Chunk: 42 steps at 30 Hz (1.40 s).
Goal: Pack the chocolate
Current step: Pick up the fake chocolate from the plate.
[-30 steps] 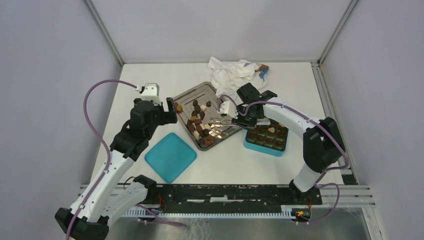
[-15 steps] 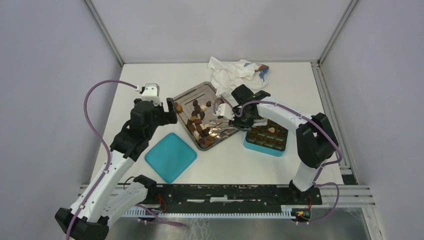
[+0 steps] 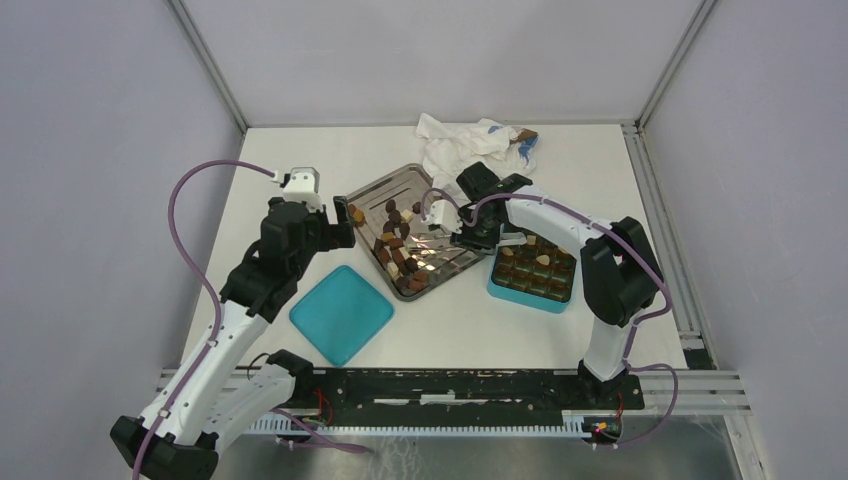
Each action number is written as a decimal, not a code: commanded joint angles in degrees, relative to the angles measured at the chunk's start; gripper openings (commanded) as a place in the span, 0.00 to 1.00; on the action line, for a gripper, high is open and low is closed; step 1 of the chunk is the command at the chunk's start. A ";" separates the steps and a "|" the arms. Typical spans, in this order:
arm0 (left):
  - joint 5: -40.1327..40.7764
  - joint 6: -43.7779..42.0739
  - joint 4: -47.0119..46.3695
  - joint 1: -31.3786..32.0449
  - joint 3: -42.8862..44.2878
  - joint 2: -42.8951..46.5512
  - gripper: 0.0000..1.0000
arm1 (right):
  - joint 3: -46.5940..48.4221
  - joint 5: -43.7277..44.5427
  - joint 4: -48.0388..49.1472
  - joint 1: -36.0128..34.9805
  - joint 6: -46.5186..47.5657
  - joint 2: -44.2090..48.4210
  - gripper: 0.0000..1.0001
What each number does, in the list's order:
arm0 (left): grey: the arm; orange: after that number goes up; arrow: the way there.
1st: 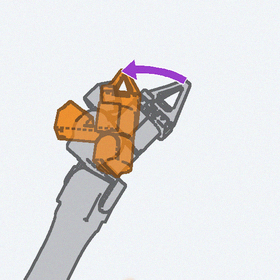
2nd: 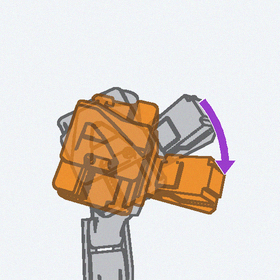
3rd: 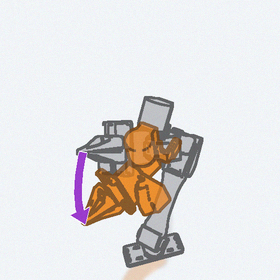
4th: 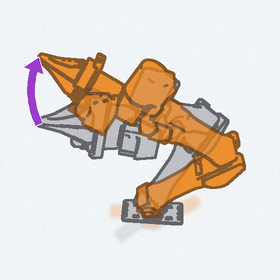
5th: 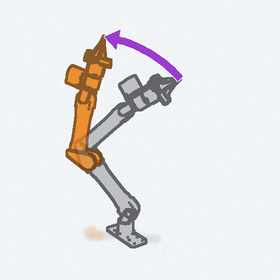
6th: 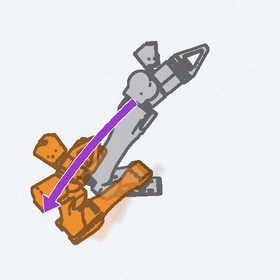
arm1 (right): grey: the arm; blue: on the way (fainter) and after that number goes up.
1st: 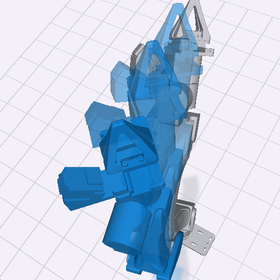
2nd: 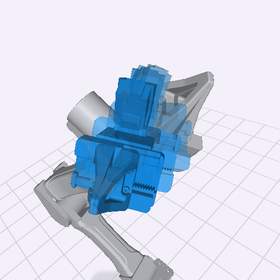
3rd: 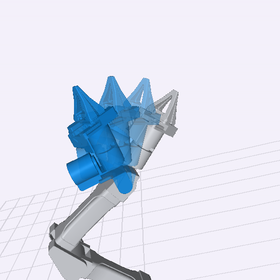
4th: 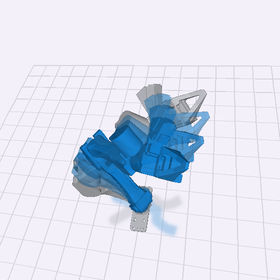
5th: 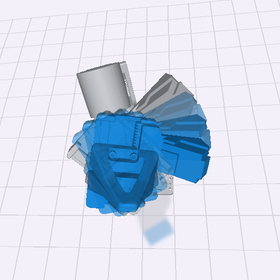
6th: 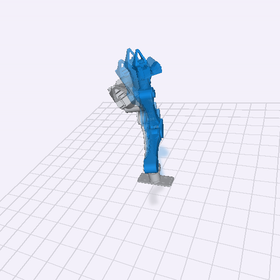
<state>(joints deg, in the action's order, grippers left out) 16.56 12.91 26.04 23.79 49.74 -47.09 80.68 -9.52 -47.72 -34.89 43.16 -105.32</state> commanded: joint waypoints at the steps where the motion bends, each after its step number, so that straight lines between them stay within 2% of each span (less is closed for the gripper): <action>1: -0.37 -3.31 -2.41 -0.28 -0.08 0.72 0.99 | 3.16 -1.79 -0.50 -0.37 0.00 -0.67 0.45; 19: -0.38 -3.38 -2.42 -0.28 -0.08 0.79 0.99 | 4.96 -0.68 -0.79 -1.11 0.48 -2.19 0.43; 30: -0.38 -3.33 -2.45 -0.39 -0.08 1.01 0.99 | 1.23 0.42 1.52 -1.05 -0.76 3.11 0.14; 35: -0.38 -3.41 -2.40 -0.37 -0.08 1.11 0.98 | -1.89 0.00 2.86 -0.96 -1.88 7.05 0.07; 42: -0.25 -3.38 -2.45 -0.41 -0.16 1.28 0.99 | -6.59 -2.95 3.93 0.36 -2.55 13.67 0.03</action>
<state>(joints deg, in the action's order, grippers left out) 16.40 12.91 26.02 23.70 49.63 -46.92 75.99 -10.31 -46.54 -35.44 41.80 -97.34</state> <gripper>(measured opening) 0.989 0.377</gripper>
